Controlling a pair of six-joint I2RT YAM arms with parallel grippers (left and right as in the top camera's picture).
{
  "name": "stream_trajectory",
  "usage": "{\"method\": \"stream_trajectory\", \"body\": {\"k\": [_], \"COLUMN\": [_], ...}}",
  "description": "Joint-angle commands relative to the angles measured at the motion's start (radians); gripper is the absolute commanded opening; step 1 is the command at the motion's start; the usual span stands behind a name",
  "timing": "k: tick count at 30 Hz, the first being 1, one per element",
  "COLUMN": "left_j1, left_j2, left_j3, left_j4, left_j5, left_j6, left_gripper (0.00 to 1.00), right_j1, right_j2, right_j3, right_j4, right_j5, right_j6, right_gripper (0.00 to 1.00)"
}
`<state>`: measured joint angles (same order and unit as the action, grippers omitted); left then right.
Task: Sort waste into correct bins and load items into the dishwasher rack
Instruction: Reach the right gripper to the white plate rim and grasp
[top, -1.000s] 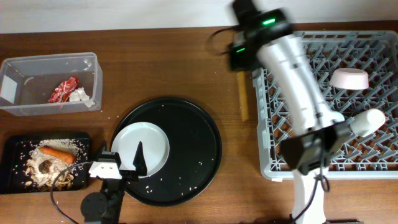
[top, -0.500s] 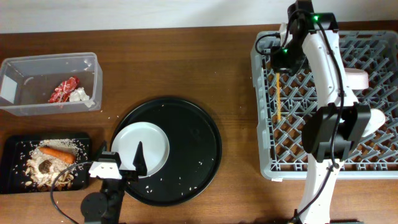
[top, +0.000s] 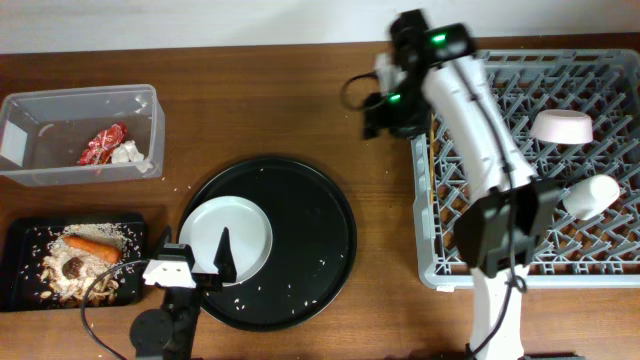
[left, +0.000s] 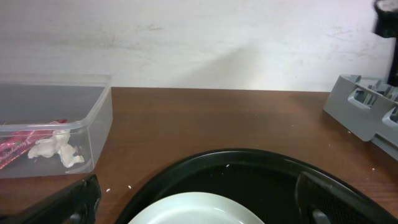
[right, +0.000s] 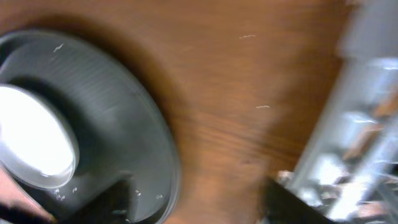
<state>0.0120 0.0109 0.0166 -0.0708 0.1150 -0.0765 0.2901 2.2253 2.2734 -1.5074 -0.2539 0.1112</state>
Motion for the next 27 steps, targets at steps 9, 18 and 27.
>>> {"method": "stream_trajectory", "body": {"k": [9, 18, 27], "left_j1": [-0.005, -0.005, -0.005], "left_j2": [-0.006, -0.006, -0.006], "left_j3": [-0.008, -0.008, -0.008], "left_j4": [-0.001, -0.001, -0.001], "left_j5": [-0.007, -0.008, -0.008], "left_j6": [-0.013, -0.013, -0.013], "left_gripper": [0.99, 0.99, 0.99], "right_j1": [0.497, 0.586, 0.59], "right_j2": [0.008, 0.009, 0.009], "right_j3": [-0.331, -0.481, -0.571], "right_j4": [0.373, 0.512, 0.629], "right_j5": [0.003, 0.135, 0.135], "right_j6": [0.249, 0.452, 0.483], "right_gripper": [0.99, 0.69, 0.46]}}
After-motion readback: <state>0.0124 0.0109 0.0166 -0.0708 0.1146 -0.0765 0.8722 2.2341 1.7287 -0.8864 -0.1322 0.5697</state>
